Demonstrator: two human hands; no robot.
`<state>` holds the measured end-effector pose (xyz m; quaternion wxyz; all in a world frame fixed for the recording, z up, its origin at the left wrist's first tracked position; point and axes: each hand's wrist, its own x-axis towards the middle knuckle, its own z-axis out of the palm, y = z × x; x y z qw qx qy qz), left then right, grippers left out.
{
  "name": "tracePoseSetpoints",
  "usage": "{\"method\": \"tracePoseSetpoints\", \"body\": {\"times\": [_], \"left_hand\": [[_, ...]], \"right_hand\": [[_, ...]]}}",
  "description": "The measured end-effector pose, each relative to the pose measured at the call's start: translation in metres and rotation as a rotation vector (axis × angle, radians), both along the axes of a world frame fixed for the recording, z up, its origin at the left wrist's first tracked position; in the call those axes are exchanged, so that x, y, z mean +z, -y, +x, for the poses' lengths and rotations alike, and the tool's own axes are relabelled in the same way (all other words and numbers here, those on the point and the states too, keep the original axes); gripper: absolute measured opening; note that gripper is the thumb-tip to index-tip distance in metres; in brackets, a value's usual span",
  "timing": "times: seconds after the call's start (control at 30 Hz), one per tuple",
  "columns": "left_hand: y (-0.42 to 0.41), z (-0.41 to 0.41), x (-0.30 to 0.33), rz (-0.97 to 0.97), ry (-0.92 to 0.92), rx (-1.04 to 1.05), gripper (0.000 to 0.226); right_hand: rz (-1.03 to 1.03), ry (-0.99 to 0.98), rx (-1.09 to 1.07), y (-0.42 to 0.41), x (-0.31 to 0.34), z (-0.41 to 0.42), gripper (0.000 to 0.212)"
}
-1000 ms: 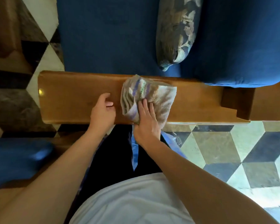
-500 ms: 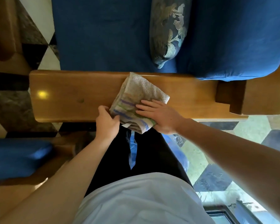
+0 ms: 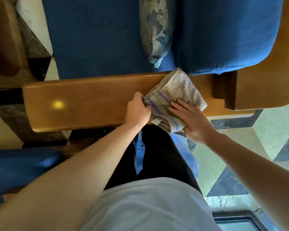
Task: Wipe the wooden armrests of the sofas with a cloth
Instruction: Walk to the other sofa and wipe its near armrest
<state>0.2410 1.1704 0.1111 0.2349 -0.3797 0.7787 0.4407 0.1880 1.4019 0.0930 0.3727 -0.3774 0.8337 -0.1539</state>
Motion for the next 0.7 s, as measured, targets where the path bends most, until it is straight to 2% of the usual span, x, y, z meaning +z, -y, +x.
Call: {"method": "tracePoseSetpoints", "body": {"times": [0.13,0.37,0.53,0.63,0.7], "left_hand": [[-0.039,-0.021,0.004,0.019,-0.019,-0.054,0.013],[-0.042,-0.010,-0.006,0.020,-0.143,-0.045,0.012],[0.008,0.020,-0.020,-0.018,-0.218,-0.053,0.025],[0.062,0.050,-0.023,-0.157,-0.219,-0.024,0.025],[0.107,0.076,-0.019,-0.289,-0.213,-0.079,0.025]], "right_hand": [[-0.031,-0.029,-0.113,-0.034,-0.001,-0.004,0.069],[-0.016,-0.101,-0.260,-0.017,0.005,0.019,0.079],[0.127,-0.160,-0.463,0.043,-0.001,0.060,0.080],[0.215,-0.150,-0.715,0.102,-0.007,0.084,0.090],[0.250,-0.150,-0.864,0.146,-0.010,0.094,0.095]]}}
